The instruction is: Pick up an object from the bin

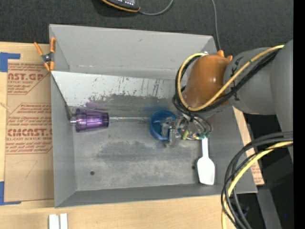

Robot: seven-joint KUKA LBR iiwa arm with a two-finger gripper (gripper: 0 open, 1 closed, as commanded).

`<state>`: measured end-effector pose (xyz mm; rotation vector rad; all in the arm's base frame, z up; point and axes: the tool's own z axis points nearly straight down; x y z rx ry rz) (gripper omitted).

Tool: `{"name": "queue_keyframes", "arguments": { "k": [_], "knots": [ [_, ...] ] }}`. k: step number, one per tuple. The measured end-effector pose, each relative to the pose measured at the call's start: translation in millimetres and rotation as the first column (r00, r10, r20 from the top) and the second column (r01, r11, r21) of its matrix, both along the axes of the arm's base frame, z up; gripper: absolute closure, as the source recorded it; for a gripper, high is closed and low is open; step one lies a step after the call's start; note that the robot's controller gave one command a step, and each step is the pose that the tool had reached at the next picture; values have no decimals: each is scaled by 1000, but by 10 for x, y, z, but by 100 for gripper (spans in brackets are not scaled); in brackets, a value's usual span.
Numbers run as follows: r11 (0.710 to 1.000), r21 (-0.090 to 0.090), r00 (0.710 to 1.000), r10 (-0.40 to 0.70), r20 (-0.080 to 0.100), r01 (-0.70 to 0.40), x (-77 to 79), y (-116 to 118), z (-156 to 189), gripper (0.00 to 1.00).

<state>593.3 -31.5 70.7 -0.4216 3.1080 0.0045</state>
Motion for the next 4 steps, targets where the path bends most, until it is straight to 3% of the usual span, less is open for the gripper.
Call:
{"name": "queue_keyframes", "arguments": {
  "k": [2,3,4],
  "knots": [
    [1000,1,1000,-1,-1,1,-10,6,21,100],
    [961,-1,961,276,1,-276,-265,-239,149,100],
    [1000,3,1000,-11,3,11,-158,-89,622,100]
  ]
}}
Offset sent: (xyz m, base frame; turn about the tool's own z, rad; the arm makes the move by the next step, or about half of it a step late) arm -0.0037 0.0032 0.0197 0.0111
